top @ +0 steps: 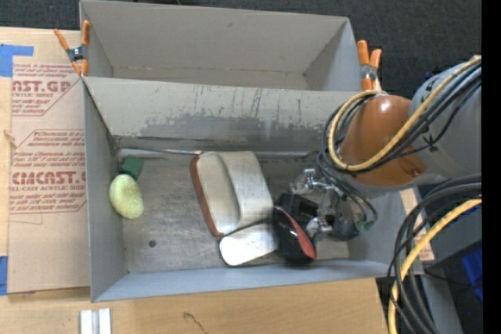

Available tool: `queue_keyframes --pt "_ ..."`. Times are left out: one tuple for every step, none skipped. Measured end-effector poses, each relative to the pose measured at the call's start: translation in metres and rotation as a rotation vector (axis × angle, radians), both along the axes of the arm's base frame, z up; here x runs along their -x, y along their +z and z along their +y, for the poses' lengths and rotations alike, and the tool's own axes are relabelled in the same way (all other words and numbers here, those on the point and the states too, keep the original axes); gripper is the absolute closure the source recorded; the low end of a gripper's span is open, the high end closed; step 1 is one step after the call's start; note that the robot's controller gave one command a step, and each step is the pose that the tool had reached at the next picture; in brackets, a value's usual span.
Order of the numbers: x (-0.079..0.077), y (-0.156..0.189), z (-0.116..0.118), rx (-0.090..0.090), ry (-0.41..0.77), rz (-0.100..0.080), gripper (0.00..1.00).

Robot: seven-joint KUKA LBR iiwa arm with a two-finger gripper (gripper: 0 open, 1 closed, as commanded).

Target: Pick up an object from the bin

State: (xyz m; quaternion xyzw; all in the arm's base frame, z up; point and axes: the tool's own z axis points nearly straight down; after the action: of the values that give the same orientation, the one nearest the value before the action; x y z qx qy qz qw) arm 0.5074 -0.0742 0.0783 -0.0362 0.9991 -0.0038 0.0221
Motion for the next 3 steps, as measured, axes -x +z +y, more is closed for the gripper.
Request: queue_keyframes --pt "0.012 0.015 0.012 0.001 0.104 0.023 0.00" --pt "0.018 0.001 0.050 0.009 0.358 0.018 0.00" --pt "0.014 -0.005 0.066 0.010 0.502 0.030 1.00"
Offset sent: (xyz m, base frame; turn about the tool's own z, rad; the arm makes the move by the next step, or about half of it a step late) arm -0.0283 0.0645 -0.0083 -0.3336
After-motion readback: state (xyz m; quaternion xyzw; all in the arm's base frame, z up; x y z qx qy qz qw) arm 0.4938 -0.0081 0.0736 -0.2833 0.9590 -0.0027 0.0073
